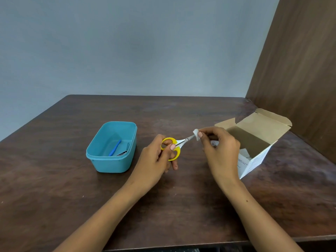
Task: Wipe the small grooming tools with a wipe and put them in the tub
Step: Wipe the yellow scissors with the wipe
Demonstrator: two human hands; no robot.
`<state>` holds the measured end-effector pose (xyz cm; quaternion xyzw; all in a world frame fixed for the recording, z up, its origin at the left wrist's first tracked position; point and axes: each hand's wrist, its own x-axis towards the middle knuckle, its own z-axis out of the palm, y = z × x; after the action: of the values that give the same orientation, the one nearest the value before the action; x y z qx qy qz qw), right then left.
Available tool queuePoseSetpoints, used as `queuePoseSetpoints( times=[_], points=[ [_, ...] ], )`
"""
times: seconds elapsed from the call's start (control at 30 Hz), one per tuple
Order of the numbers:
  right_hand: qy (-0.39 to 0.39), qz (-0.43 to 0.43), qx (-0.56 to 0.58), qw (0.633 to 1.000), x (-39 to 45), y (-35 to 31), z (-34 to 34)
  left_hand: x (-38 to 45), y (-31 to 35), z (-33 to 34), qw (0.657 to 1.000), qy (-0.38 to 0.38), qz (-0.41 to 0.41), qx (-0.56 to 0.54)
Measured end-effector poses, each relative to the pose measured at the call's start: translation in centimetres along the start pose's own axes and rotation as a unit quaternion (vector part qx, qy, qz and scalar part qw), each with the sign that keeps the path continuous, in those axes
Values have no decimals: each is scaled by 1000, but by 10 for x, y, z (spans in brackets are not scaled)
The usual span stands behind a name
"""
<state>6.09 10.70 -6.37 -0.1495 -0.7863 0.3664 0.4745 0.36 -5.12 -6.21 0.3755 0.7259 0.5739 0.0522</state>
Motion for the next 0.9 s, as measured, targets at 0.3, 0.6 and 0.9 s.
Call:
queuePoseSetpoints(
  times=[0.3, 0.6, 0.9],
  points=[
    [-69, 134, 244, 958, -6, -16, -4, 3, 8, -10, 944, -28, -167, -283],
    [-74, 189, 331, 922, -6, -20, 1, 6, 7, -10, 909, -86, -242, -327],
    [-53, 213, 299, 929, -4, -15, 2, 2, -6, -6, 993, -2, -71, -89]
  ],
)
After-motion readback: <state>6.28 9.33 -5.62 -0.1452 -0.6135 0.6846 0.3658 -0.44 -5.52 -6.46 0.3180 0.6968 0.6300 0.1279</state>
